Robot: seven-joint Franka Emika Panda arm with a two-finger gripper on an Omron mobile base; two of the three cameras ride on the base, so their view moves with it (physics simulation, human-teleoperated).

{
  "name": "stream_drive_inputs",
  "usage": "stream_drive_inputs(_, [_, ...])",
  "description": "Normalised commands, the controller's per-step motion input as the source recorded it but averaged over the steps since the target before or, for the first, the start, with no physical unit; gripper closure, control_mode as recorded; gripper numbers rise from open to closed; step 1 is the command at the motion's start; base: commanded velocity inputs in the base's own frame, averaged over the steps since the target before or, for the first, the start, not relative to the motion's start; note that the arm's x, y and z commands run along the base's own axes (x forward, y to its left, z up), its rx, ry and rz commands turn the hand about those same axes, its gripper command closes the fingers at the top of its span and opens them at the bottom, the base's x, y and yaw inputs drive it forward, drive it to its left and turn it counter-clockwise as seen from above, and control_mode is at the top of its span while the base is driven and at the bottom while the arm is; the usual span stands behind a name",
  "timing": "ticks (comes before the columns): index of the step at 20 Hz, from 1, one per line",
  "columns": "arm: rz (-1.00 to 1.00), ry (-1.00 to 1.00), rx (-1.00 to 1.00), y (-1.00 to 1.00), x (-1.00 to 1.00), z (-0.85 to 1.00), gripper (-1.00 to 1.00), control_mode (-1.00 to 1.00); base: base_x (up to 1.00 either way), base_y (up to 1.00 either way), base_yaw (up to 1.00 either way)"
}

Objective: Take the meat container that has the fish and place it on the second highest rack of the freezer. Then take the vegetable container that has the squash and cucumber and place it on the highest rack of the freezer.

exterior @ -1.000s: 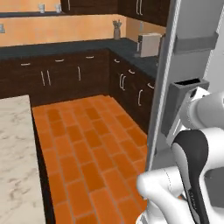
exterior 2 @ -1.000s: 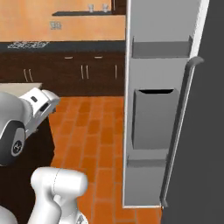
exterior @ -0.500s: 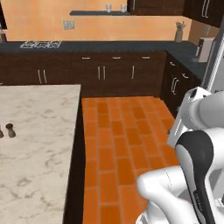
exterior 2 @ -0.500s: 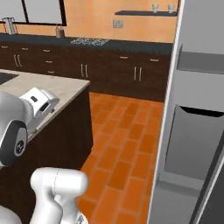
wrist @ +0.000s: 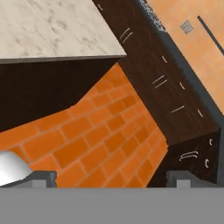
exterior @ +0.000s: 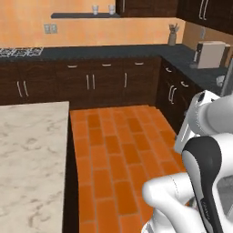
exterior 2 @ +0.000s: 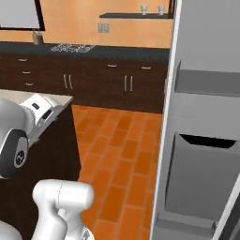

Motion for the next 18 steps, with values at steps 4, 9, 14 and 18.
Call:
stream_drive_inputs(4, [0.0,0.0,0.0,0.0,0.0,0.0,-1.0,1.0,1.0,0.0,0.0])
stream_drive_inputs(9, [0.0,0.0,0.0,0.0,0.0,0.0,-1.0,1.0,1.0,0.0,0.0])
stream_drive_inputs(14, [0.0,0.0,0.0,0.0,0.0,0.0,-1.0,1.0,1.0,0.0,0.0])
stream_drive_inputs(18, [0.0,0.0,0.0,0.0,0.0,0.0,-1.0,1.0,1.0,0.0,0.0])
